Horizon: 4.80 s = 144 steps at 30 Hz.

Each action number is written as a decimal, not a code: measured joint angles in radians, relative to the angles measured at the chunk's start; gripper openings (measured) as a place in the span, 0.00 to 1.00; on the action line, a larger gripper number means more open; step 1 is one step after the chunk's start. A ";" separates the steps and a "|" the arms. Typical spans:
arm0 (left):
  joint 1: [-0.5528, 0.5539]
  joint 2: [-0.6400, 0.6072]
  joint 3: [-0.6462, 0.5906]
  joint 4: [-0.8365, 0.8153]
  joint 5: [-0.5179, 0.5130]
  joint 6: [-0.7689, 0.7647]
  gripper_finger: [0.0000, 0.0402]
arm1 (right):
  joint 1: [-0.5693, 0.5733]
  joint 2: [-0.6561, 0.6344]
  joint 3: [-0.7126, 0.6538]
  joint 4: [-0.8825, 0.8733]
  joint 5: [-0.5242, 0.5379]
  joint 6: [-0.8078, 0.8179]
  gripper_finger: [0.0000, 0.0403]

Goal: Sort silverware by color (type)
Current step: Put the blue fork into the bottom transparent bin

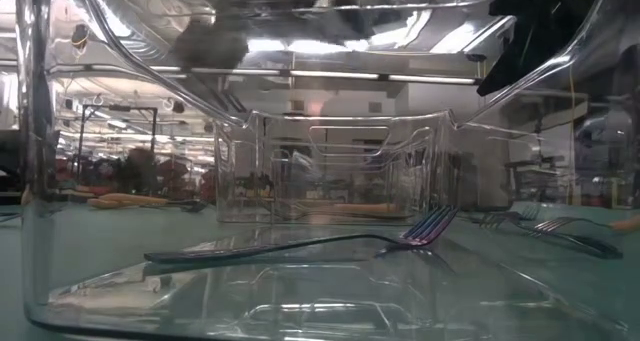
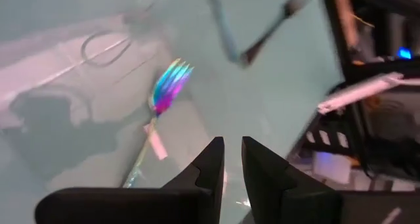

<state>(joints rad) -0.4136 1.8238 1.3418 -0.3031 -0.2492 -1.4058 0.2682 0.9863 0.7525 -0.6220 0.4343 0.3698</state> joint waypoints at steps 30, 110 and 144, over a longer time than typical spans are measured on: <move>0.376 -0.289 0.000 -0.205 0.189 1.008 0.12 | -0.186 0.000 0.000 -0.055 0.293 0.550 0.33; 0.520 -0.476 0.000 -0.478 0.127 1.284 0.12 | -0.772 0.595 0.001 -0.106 -0.210 0.751 0.01; 0.284 -0.979 -0.587 -0.252 -0.030 0.989 0.12 | -0.773 0.427 -0.004 -0.146 -0.264 0.486 0.00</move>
<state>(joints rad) -0.1293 0.8452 0.7553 -0.5547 -0.2794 -0.4168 -0.5045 1.4133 0.7482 -0.7677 0.1700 0.8553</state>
